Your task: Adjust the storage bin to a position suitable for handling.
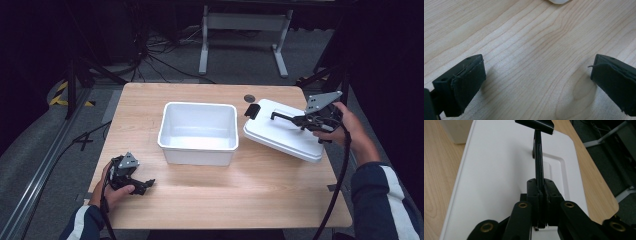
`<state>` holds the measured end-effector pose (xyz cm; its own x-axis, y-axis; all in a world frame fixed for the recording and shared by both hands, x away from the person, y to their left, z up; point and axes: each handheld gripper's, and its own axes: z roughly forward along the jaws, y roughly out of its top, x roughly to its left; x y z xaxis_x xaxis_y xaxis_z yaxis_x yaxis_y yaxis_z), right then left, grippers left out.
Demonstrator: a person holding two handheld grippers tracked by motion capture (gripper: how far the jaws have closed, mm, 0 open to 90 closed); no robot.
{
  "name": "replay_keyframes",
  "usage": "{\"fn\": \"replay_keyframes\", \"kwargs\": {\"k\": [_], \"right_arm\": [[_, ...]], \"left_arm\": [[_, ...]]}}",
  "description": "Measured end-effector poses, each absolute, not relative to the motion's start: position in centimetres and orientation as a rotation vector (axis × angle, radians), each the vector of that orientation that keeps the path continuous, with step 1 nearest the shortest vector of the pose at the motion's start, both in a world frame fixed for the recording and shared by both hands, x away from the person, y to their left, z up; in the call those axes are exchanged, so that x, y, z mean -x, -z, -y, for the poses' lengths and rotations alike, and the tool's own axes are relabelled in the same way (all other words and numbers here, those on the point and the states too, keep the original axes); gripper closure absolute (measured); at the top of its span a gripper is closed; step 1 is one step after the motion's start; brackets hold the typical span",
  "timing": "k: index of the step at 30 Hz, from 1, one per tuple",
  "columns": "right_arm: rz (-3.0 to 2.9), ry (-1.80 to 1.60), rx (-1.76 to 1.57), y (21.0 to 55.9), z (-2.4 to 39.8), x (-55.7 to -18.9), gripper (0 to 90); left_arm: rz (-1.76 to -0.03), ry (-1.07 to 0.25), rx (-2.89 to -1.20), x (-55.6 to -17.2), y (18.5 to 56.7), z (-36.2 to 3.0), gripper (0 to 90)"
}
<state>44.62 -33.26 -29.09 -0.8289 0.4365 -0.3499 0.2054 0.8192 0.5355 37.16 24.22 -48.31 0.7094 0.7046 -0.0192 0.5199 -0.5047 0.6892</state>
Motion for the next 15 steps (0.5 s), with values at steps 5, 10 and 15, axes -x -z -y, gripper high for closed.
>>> {"fn": "replay_keyframes", "kwargs": {"k": [5,10,15], "right_arm": [[-2.555,-0.666,-0.51,31.4,33.2,-45.5,84.7],[-2.577,-0.652,-0.559,33.4,33.2,-46.5,84.7],[-2.599,-0.674,-0.585,34.8,33.7,-47.0,84.7]], "left_arm": [[-0.926,-0.345,-2.222,-37.2,48.3,-24.2,0.2],[-0.923,-0.347,-2.224,-37.2,48.3,-24.2,0.2],[-0.924,-0.347,-2.223,-37.2,48.3,-24.2,0.2]]}}
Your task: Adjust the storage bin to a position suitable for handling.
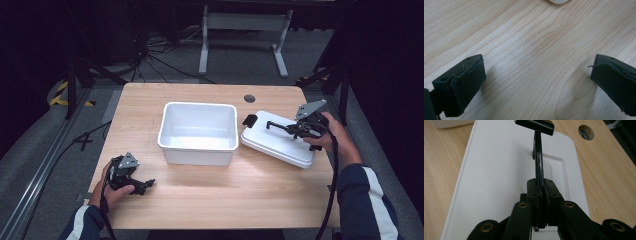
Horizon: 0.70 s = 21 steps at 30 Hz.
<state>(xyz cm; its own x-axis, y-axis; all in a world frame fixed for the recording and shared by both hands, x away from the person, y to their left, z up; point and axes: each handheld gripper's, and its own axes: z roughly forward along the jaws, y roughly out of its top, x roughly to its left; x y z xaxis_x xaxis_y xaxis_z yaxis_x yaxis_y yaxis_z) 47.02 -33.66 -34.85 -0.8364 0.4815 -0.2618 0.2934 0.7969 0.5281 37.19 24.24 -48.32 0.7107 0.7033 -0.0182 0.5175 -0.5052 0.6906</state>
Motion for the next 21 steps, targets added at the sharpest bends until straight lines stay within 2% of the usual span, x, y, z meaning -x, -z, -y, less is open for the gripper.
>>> {"fn": "replay_keyframes", "kwargs": {"k": [21], "right_arm": [[-2.642,-0.7,-0.636,39.0,33.9,-47.9,84.5]], "left_arm": [[-0.925,-0.348,-2.223,-37.2,48.3,-24.2,0.1]]}}
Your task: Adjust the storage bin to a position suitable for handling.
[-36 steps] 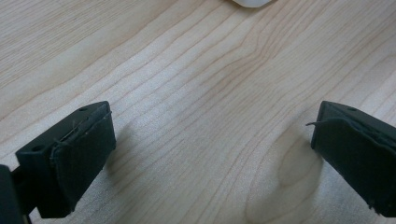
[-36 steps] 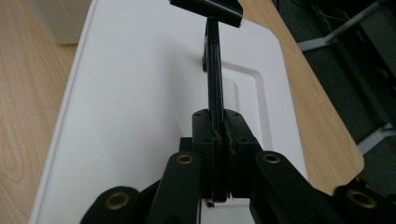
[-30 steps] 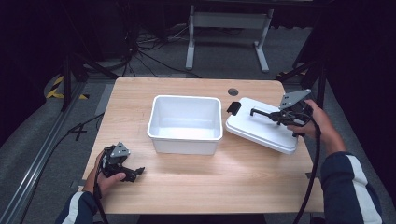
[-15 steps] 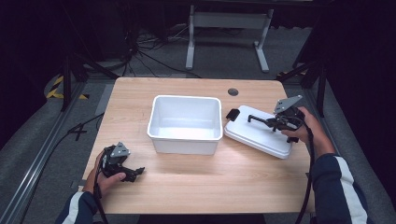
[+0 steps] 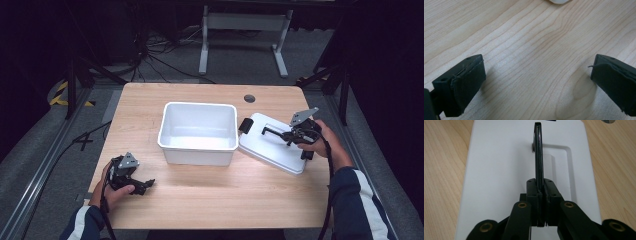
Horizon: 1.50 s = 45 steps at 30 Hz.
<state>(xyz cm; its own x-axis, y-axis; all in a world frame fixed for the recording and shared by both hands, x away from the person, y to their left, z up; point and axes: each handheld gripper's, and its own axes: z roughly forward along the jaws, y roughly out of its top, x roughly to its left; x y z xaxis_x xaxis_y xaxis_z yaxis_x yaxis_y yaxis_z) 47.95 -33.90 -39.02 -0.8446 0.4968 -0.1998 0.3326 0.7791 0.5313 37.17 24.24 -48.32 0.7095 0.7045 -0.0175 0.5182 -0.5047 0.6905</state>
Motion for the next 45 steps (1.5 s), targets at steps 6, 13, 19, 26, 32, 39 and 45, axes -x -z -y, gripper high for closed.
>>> {"fn": "replay_keyframes", "kwargs": {"k": [6,13,19,26,32,39,45], "right_arm": [[-2.637,-0.707,-0.659,39.1,33.8,-47.9,84.3],[-2.656,-0.709,-0.666,38.9,33.7,-47.9,81.5],[-2.626,-0.753,-0.698,38.3,33.8,-47.7,76.0],[-2.613,-0.786,-0.723,37.7,33.7,-47.3,66.8],[-2.599,-0.796,-0.748,37.4,33.5,-46.6,55.8],[-2.566,-0.818,-0.782,36.3,33.5,-45.4,50.2],[-2.56,-0.8,-0.778,35.8,33.2,-44.6,48.6]], "left_arm": [[-0.925,-0.348,-2.223,-37.2,48.3,-24.2,0.2],[-0.925,-0.349,-2.223,-37.2,48.3,-24.2,0.1],[-0.925,-0.348,-2.223,-37.2,48.3,-24.2,0.1],[-0.926,-0.349,-2.223,-37.2,48.3,-24.2,0.1],[-0.926,-0.349,-2.223,-37.2,48.3,-24.2,0.1],[-0.913,-0.329,-2.236,-37.4,48.3,-24.2,0.1],[-0.912,-0.336,-2.233,-37.3,48.3,-24.2,0.4]]}}
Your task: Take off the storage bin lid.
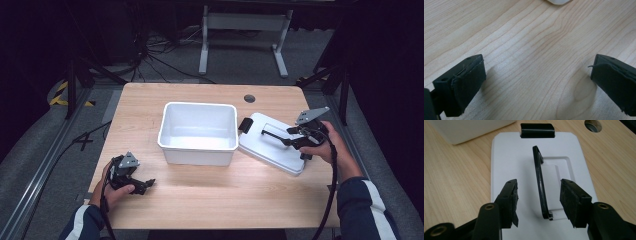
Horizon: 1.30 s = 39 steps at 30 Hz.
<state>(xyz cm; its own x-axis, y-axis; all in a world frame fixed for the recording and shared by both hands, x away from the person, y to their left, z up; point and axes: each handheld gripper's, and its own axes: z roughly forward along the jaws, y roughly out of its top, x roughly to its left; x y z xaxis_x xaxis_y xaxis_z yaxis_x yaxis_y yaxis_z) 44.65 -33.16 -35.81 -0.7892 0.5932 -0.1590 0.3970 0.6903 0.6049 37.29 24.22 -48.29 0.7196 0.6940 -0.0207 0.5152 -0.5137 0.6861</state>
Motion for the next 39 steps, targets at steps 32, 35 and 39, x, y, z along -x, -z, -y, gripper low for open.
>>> {"fn": "replay_keyframes", "kwargs": {"k": [32,35,39], "right_arm": [[-2.446,-0.803,-0.824,35.5,34.3,-40.1,37.1],[-2.425,-0.796,-0.826,35.4,34.8,-39.4,36.6],[-2.418,-0.798,-0.82,35.4,35.5,-38.2,35.9]], "left_arm": [[-0.914,-0.345,-2.229,-37.1,48.3,-24.3,0.6],[-0.914,-0.345,-2.229,-37.1,48.3,-24.3,0.5],[-0.914,-0.346,-2.229,-37.1,48.3,-24.3,0.6]]}}
